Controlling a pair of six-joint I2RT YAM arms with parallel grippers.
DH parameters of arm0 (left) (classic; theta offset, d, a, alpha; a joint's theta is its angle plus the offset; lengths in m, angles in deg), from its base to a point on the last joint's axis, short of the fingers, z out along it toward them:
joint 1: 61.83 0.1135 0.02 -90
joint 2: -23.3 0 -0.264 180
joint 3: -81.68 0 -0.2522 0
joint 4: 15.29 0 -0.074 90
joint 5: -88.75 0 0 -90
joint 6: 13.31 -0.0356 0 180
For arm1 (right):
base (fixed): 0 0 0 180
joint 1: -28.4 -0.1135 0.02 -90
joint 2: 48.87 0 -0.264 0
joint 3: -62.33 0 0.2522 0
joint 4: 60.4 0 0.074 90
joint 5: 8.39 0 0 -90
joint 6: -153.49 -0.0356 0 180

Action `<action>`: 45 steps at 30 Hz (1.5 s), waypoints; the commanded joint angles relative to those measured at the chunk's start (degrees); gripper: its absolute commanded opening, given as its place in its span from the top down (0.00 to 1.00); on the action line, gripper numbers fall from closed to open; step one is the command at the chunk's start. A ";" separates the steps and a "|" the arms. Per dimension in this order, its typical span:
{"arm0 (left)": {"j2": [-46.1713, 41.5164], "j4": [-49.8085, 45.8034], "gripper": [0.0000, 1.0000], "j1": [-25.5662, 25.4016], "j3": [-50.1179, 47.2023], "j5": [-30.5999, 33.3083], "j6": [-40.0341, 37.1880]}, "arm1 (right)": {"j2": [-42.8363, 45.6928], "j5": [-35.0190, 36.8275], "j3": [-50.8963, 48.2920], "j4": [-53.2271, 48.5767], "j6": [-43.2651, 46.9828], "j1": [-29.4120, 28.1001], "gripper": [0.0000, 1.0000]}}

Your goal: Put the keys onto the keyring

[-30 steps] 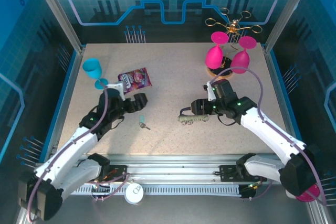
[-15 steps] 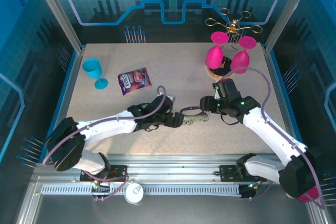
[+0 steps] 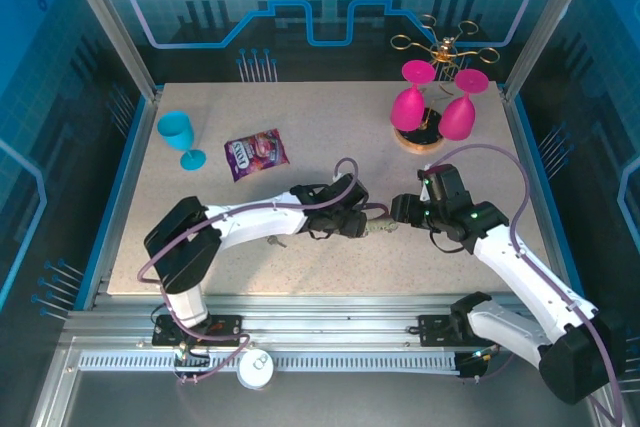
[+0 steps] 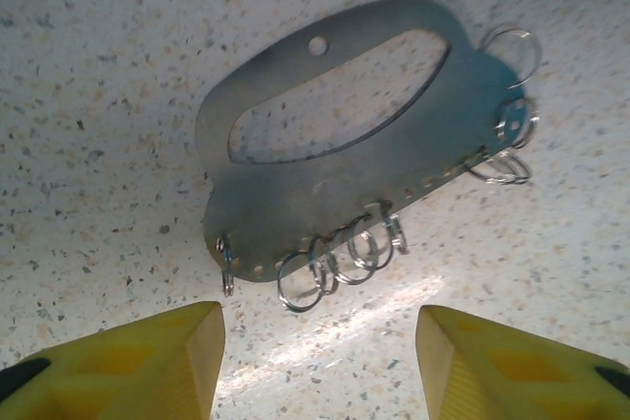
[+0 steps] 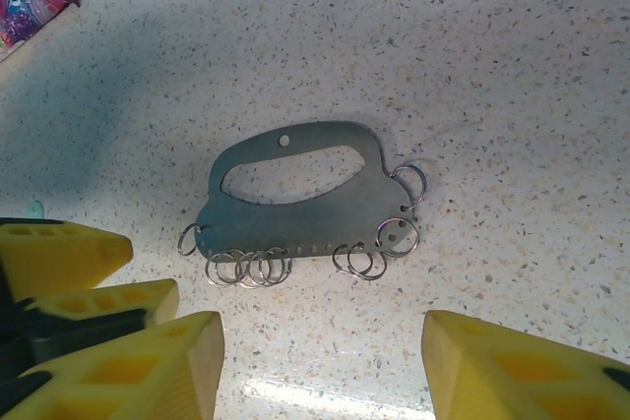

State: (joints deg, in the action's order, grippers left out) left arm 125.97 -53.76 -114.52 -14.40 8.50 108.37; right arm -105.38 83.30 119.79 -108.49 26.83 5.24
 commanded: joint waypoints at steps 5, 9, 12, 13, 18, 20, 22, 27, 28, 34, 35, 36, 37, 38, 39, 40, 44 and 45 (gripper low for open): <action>3.66 -6.59 0.56 0.20 4.62 5.52 1.80 | 2.21 0.41 -0.79 -0.48 -1.52 0.75 0.44; 5.27 -5.97 0.61 1.19 4.59 4.18 1.89 | 2.11 0.15 -0.90 -0.57 -2.07 0.75 0.45; 6.72 -5.78 0.63 1.34 5.37 3.08 1.32 | 1.93 0.45 -1.00 -0.65 -2.18 0.76 0.45; 7.07 -5.83 0.64 1.44 5.52 3.05 1.20 | 1.85 0.65 -1.03 -0.78 -2.14 0.76 0.45; 8.31 -5.35 0.69 2.39 4.77 1.59 0.95 | 1.84 1.33 -1.11 -1.28 -2.59 0.79 0.46; 8.59 -5.35 0.73 2.59 4.69 1.65 0.52 | 1.84 1.46 -1.08 -1.44 -2.87 0.77 0.47; 8.77 -5.13 0.75 2.59 4.72 1.61 -0.22 | 1.89 1.43 -1.08 -1.52 -2.97 0.79 0.47; 9.87 -4.85 0.78 2.68 4.89 1.32 -0.92 | 2.28 1.49 -1.49 -2.37 -3.48 0.75 0.47; 9.91 -4.69 0.79 2.68 4.82 1.18 -0.82 | 2.49 1.56 -1.59 -2.49 -3.50 0.75 0.47; 10.44 -3.94 0.86 2.63 4.42 0.39 -1.09 | 3.42 1.64 -1.66 -3.29 -3.53 0.76 0.47; 10.44 -3.94 0.89 2.68 4.40 0.41 -1.17 | 3.51 1.60 -1.61 -3.42 -3.54 0.75 0.47; 10.37 -3.95 0.92 2.67 4.32 0.52 -1.25 | 3.52 1.57 -1.60 -3.54 -3.50 0.78 0.47; 10.20 -3.97 0.93 2.68 4.35 0.71 -1.34 | 3.59 1.64 -1.46 -3.78 -3.41 0.75 0.47; 10.02 -4.01 0.94 2.68 4.37 1.00 -1.44 | 3.68 1.72 -1.35 -4.02 -3.33 0.76 0.47; 9.63 -4.06 0.97 2.63 4.39 1.41 -1.64 | 3.84 1.82 -1.27 -4.24 -3.24 0.75 0.47; 9.05 -4.41 0.99 2.63 4.59 1.83 -2.15 | 4.03 1.91 -1.25 -4.47 -3.00 0.75 0.47; 4.65 -4.04 1.00 2.24 4.54 3.85 -8.05 | 4.74 1.41 -0.57 -4.23 -0.66 0.76 0.48; 3.16 -3.44 1.00 2.15 4.23 3.44 -10.70 | 4.74 1.23 0.03 -4.10 0.16 0.76 0.48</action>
State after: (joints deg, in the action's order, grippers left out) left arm 134.87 -57.26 -112.24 -10.45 10.62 103.98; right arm -101.51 84.24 118.79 -111.28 24.95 5.29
